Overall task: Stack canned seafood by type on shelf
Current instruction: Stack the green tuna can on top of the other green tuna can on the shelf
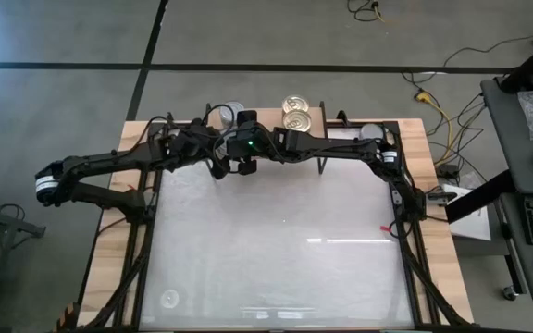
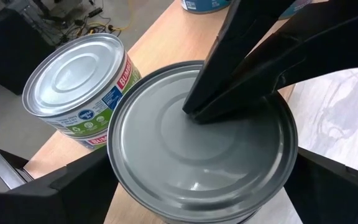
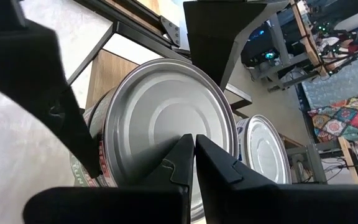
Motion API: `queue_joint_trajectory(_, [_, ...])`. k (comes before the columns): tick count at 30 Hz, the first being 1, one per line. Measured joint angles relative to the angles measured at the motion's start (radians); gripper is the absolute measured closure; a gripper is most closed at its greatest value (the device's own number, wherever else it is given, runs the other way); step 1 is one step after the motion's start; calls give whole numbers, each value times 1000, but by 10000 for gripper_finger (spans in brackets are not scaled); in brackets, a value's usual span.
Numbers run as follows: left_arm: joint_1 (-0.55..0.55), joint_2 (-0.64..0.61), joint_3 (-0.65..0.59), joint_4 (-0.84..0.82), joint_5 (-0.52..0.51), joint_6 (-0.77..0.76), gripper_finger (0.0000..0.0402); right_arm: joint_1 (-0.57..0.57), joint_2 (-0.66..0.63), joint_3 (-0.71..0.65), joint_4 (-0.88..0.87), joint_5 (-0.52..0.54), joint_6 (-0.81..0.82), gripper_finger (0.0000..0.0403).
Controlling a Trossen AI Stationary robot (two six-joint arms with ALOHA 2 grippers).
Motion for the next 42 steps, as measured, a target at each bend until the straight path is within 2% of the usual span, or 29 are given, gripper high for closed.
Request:
queue_joint_trajectory(4, [0,0,0,-1,0,1,42,0,0,0,-1,0,0,390])
queue_joint_trajectory(10, [0,0,0,-1,0,-5,10,0,0,0,0,-1,0,390])
queue_joint_trajectory(15, [0,0,0,-1,0,-6,25,0,0,0,0,-1,0,390])
queue_joint_trajectory(20, [0,0,0,-2,1,-24,7,0,0,0,1,-1,0,390])
queue_joint_trajectory(42, [0,0,2,-24,16,4,2,0,0,0,2,-3,-1,390])
